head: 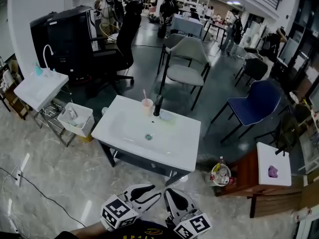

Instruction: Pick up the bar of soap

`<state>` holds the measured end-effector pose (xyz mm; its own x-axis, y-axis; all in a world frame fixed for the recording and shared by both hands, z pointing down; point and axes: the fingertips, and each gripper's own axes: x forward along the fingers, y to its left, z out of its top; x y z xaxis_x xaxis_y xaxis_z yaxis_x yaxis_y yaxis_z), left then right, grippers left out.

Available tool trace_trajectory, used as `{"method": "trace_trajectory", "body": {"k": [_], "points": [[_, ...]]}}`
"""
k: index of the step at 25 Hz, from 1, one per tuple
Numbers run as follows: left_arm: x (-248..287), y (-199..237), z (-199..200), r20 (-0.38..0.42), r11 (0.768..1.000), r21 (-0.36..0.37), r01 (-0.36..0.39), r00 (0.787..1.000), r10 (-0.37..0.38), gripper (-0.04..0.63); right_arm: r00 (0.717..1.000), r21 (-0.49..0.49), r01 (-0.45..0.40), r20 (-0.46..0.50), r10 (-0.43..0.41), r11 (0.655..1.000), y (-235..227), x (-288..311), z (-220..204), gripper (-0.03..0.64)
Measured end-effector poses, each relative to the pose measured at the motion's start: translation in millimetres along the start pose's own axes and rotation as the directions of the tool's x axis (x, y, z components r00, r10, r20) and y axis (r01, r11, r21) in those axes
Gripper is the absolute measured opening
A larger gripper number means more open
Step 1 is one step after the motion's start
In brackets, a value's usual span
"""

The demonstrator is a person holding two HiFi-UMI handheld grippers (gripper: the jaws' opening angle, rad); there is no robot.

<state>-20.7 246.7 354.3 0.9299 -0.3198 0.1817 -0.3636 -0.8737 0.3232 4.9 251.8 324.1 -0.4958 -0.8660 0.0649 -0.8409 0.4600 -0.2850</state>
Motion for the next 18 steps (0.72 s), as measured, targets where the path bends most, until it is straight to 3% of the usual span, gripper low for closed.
{"method": "trace_trajectory", "body": {"k": [7, 18], "points": [[-8, 59, 4, 0.000, 0.998, -0.059, 0.014, 1.000, -0.014, 0.150, 0.996, -0.003, 0.061, -0.060, -0.061, 0.998, -9, 49, -9, 0.021], [-3, 108, -7, -0.011, 0.989, -0.145, 0.000, 1.000, -0.002, 0.149, 0.987, 0.022, 0.071, -0.148, -0.067, 0.997, -20, 88, -31, 0.021]]}}
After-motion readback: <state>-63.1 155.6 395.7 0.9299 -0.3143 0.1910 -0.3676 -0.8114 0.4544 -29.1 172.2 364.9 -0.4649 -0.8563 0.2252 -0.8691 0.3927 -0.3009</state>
